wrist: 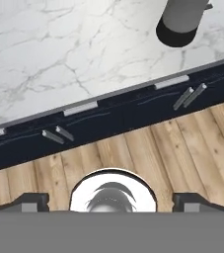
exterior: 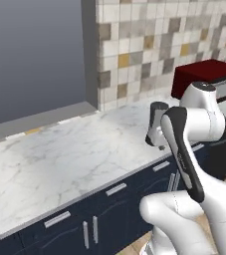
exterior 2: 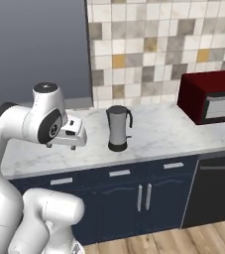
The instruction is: Navigate to the toaster oven.
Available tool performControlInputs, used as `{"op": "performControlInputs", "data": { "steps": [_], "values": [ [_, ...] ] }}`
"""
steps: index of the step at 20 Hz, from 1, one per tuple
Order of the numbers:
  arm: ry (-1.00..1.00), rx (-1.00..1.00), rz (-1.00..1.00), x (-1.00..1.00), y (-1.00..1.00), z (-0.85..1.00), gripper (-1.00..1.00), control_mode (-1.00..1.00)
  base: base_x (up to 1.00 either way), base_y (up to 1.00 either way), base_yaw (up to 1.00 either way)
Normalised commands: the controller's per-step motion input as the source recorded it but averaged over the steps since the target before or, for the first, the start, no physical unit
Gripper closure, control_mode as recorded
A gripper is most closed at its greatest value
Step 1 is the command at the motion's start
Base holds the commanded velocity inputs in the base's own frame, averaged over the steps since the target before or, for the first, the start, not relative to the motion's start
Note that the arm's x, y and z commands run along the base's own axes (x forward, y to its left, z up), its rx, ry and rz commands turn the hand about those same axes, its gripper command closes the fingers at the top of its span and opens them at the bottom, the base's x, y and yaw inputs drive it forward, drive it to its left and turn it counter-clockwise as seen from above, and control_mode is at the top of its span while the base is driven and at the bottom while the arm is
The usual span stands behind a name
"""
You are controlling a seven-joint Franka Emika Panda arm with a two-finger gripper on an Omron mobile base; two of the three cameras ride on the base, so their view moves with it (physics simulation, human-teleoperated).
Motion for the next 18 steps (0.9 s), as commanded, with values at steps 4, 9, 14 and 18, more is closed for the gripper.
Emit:
{"op": "performControlInputs", "data": {
  "steps": [4, 9, 14, 18],
  "values": [
    [0.00, 0.00, 0.00, 0.00, 0.00, 0.00, -1.00, 1.00, 0.05, -1.00, 0.06],
    [0.00, 0.00, 0.00, 0.00, 0.00, 0.00, -1.00, 1.00, 0.33, -1.00, 0.15],
    [0.00, 0.00, 0.00, 0.00, 0.00, 0.00, -1.00, 1.00, 0.44, -1.00, 0.21],
    [0.00, 0.00, 0.00, 0.00, 0.00, 0.00, -1.00, 1.00, 0.37, -1.00, 0.23]
  ]
}}
